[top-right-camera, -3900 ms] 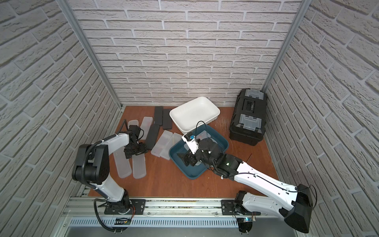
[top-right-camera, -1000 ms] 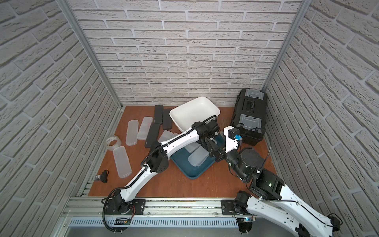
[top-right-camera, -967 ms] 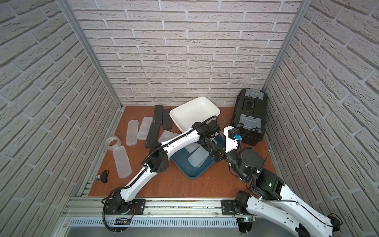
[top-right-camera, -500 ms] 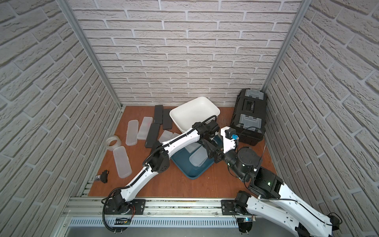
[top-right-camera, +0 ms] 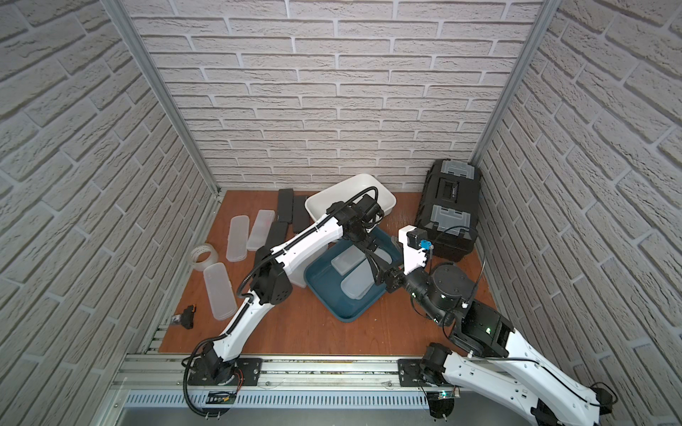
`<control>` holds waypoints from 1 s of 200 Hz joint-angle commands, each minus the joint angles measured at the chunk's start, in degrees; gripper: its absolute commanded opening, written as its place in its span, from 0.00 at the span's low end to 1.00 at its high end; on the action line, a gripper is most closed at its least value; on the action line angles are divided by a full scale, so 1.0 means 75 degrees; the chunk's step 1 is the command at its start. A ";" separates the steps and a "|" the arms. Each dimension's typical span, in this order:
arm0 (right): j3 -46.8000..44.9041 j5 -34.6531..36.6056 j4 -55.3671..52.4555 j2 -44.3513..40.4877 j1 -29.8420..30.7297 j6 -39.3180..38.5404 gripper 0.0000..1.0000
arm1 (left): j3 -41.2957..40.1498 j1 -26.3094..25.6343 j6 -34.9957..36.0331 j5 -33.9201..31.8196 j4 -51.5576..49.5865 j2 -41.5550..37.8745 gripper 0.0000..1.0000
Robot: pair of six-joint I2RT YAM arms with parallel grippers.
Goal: Place the pencil cases by color into the storage box
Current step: Place the pencil case at the storage box, then pick up the pencil case from the storage box.
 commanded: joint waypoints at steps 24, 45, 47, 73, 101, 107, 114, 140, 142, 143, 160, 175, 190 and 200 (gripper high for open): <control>0.0129 -0.0012 0.0228 0.0060 0.0056 -0.0069 0.82 | -0.1935 0.0045 0.0397 -0.0248 -0.0003 -0.1475 0.96; 0.0094 0.0106 0.0265 0.0042 0.0057 -0.0123 0.83 | -0.3205 -0.0066 0.0282 0.0000 0.0670 -0.2143 0.96; 0.0099 0.0115 0.0272 0.0042 0.0058 -0.0130 0.83 | -0.3308 -0.0077 0.0272 0.0002 0.0720 -0.2171 0.96; 0.0104 0.0173 0.0298 0.0076 0.0057 -0.0175 0.83 | -0.4066 -0.0385 0.0095 -0.0157 0.1138 -0.2484 0.96; 0.0139 0.0123 0.0315 0.0232 0.0057 -0.0185 0.83 | -0.4289 -0.0669 -0.0251 -0.0167 0.1438 -0.2331 0.96; 0.0140 0.0108 0.0313 0.0264 0.0058 -0.0172 0.83 | -0.4285 -0.0715 -0.0333 -0.0242 0.1469 -0.2256 0.96; 0.0134 0.0042 0.0342 0.0275 0.0058 -0.0172 0.83 | -0.4270 -0.0757 -0.0442 -0.0340 0.1483 -0.2159 0.97; 0.0129 -0.0028 0.0373 0.0294 0.0052 -0.0198 0.83 | -0.4383 -0.0916 -0.0812 -0.0522 0.1739 -0.1975 0.97; 0.0134 -0.0030 0.0372 0.0301 0.0054 -0.0196 0.83 | -0.4390 -0.0934 -0.0825 -0.0527 0.1761 -0.1959 0.97; 0.0137 -0.0025 0.0372 0.0300 0.0056 -0.0196 0.83 | -0.4392 -0.0935 -0.0839 -0.0532 0.1780 -0.1958 0.97; 0.0157 -0.0029 0.0365 0.0332 0.0056 -0.0208 0.83 | -0.4428 -0.0989 -0.1035 -0.0441 0.1909 -0.1808 0.97; 0.0170 -0.0062 0.0367 0.0348 0.0052 -0.0195 0.83 | -0.4448 -0.1049 -0.1107 -0.0371 0.2014 -0.1681 0.97; 0.0163 -0.0064 0.0382 0.0335 0.0058 -0.0187 0.83 | -0.4495 -0.1054 -0.1146 -0.0367 0.2109 -0.1542 0.98; 0.0169 -0.0036 0.0363 0.0335 0.0055 -0.0184 0.83 | -0.4533 -0.1053 -0.1134 -0.0378 0.2170 -0.1475 0.98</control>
